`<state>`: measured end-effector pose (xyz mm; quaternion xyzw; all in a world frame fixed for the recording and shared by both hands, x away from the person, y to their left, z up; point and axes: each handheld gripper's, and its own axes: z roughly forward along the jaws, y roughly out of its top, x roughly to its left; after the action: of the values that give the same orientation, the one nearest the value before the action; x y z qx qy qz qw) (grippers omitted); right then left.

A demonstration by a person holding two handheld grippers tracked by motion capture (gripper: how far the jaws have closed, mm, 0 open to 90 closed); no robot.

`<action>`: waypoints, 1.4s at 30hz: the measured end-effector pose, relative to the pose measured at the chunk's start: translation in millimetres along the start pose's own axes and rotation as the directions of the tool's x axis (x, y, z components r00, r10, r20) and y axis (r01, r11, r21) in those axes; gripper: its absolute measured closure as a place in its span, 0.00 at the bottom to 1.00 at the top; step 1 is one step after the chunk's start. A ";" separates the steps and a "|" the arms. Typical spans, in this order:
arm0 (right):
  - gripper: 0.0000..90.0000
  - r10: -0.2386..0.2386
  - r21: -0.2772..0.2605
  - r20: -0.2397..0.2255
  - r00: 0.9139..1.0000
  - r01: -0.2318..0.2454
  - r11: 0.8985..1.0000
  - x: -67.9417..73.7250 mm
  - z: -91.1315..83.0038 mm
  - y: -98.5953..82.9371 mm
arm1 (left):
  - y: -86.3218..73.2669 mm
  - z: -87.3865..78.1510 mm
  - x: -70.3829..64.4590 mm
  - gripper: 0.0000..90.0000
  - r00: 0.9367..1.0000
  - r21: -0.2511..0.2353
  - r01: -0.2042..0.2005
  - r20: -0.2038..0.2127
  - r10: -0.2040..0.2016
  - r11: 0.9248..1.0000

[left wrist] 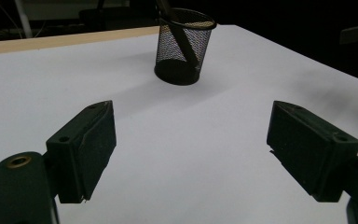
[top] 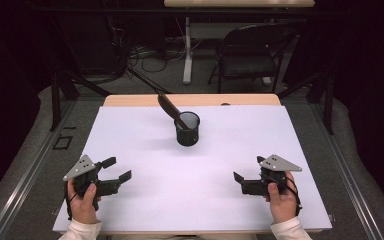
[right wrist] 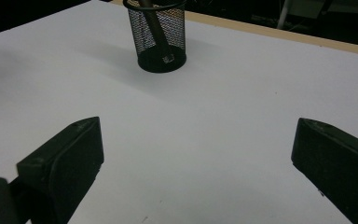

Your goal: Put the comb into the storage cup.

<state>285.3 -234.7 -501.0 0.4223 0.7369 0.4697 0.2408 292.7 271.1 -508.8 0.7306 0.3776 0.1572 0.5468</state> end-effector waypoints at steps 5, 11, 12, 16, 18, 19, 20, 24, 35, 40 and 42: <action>0.02 0.012 -0.012 0.033 0.999 -0.012 1.000 -7.4 0.3 -6.6 | -3.4 -1.0 4.7 0.18 1.000 -0.004 0.010 -0.012 -0.010 1.000; 0.02 0.049 -0.024 0.053 0.997 -0.048 0.999 -15.6 0.2 -11.9 | -6.2 -1.7 8.6 0.18 0.999 -0.001 0.022 -0.025 -0.022 1.000; 0.02 0.050 -0.026 0.054 0.997 -0.048 0.998 -17.1 0.4 -12.8 | -6.3 -2.0 9.3 0.18 0.999 0.000 0.019 -0.028 -0.019 1.000; 0.02 0.085 -0.026 0.055 0.995 -0.083 0.996 -22.5 1.4 -16.8 | -7.3 -2.4 10.3 0.18 0.999 -0.006 0.025 -0.032 -0.025 1.000; 0.02 0.094 -0.025 0.057 0.994 -0.092 0.995 -24.8 1.8 -18.4 | -7.9 -2.3 11.3 0.18 0.999 -0.004 0.024 -0.030 -0.024 1.000; 0.02 0.098 -0.026 0.060 0.993 -0.097 0.995 -25.7 2.4 -19.5 | -8.3 -2.3 11.6 0.18 0.999 -0.001 0.023 -0.034 -0.023 1.000; 0.02 0.102 -0.025 0.063 0.993 -0.100 0.995 -26.6 2.7 -20.2 | -8.8 -2.0 12.1 0.18 0.999 -0.001 0.024 -0.034 -0.024 1.000; 0.02 0.106 -0.020 0.069 0.992 -0.105 0.994 -28.7 3.7 -22.4 | -10.4 -0.8 12.9 0.18 0.999 0.003 0.031 -0.033 -0.031 1.000; 0.03 0.129 -0.008 0.080 0.988 -0.128 0.992 -36.0 7.6 -28.0 | -13.7 1.9 15.0 0.18 0.999 0.014 0.035 -0.038 -0.035 0.999; 0.02 0.132 0.003 0.087 0.987 -0.133 0.991 -38.5 9.2 -29.7 | -13.8 2.4 15.3 0.18 0.999 0.019 0.032 -0.036 -0.031 0.999; 0.02 0.130 0.009 0.089 0.987 -0.131 0.991 -39.2 9.3 -30.0 | -14.0 2.2 15.4 0.18 0.999 0.020 0.032 -0.038 -0.031 0.999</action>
<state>301.1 -269.5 -533.6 0.4919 0.6996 0.4600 0.2389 299.0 282.3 -525.2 0.7270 0.4010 0.1583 0.5344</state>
